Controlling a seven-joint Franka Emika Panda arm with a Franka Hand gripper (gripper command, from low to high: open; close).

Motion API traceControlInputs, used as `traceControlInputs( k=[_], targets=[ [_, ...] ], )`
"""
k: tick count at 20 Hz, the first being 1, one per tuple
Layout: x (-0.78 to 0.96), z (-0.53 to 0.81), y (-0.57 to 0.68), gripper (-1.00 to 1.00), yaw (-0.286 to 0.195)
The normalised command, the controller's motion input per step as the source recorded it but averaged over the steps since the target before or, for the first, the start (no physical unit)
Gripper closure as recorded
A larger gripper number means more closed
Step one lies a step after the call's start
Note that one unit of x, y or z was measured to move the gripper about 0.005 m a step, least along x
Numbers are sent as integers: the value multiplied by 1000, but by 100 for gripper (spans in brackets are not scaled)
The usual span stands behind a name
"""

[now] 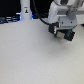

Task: Open the kcup holder, insert the kcup into the holder, and close the kcup holder

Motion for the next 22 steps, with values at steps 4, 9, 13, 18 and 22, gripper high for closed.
traceControlInputs(
  k=[4,9,13,18,22],
  targets=[
    [-593,-7,537,-100,80],
    [-665,-77,497,-100,85],
    [-677,-75,456,-100,97],
    [-687,-15,472,-100,89],
    [-701,-1,444,-100,90]
  ],
)
